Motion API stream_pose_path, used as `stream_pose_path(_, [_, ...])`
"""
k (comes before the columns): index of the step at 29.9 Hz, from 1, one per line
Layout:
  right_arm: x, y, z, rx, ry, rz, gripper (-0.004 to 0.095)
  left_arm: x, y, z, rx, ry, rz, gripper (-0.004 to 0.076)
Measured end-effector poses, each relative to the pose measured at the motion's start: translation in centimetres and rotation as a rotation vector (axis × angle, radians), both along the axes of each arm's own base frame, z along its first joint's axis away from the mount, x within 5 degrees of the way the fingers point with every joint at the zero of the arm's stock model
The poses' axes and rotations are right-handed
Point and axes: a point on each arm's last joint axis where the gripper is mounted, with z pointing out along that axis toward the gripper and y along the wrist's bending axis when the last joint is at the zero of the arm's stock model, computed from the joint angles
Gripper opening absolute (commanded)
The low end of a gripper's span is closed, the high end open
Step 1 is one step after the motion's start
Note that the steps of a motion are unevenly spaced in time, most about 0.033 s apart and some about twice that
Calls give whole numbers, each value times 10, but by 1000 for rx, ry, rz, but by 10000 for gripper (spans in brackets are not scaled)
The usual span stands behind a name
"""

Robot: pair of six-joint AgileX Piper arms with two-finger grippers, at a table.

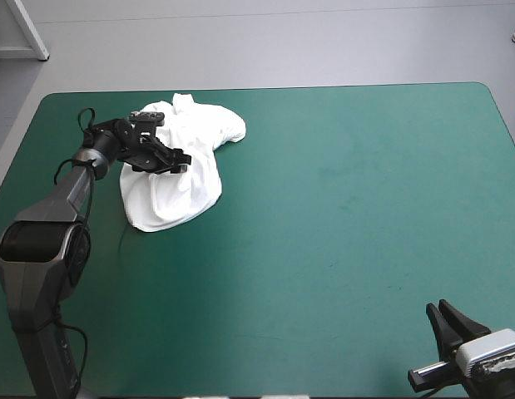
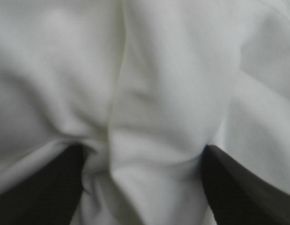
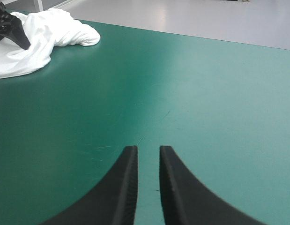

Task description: Fold the cloth

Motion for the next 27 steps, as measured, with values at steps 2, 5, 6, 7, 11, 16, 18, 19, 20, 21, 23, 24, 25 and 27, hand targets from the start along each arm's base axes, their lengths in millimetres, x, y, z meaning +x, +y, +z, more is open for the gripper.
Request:
stream_pose_path(2, [0, 0, 0, 2, 0, 1, 181, 1, -8, -1, 11, -15, -36, 295])
stream_pose_path(5, [0, 0, 0, 3, 0, 2, 181, 0, -23, -3, 27, -23, -96, 26])
stream_pose_path(6, [0, 0, 0, 3, 0, 2, 181, 0, -27, -3, 30, -26, -111, 23])
stream_pose_path(7, [0, 0, 0, 3, 0, 2, 181, -1, -32, -3, 33, -28, -129, 20])
stream_pose_path(11, [0, 0, 0, 4, 0, 3, 181, -4, -46, -1, 37, -30, -179, 19])
stream_pose_path(16, [0, 0, 0, 4, 0, 3, 180, -14, -71, 4, 37, 29, -273, 19])
stream_pose_path(18, [0, 0, 0, 4, 0, 3, 170, -22, -86, 5, 41, 55, -328, 19])
stream_pose_path(19, [0, 0, 0, 5, -3, 2, 166, -27, -97, 6, 44, 67, -361, 19])
stream_pose_path(20, [0, 0, 1, 6, -9, 0, 163, -33, -108, 8, 45, 78, -396, 19])
stream_pose_path(21, [0, 0, 2, 9, -18, -3, 161, -39, -119, 9, 48, 89, -429, 19])
stream_pose_path(23, [1, -1, 4, 19, -47, -11, 161, -57, -150, 12, 54, 105, -523, 19])
stream_pose_path(24, [1, -1, 5, 23, -57, -14, 161, -64, -162, 12, 57, 110, -558, 19])
stream_pose_path(25, [2, -1, 7, 27, -71, -18, 161, -73, -177, 12, 61, 116, -601, 19])
stream_pose_path(27, [2, -2, 8, 29, -88, -25, 161, -92, -206, 11, 67, 119, -682, 19])
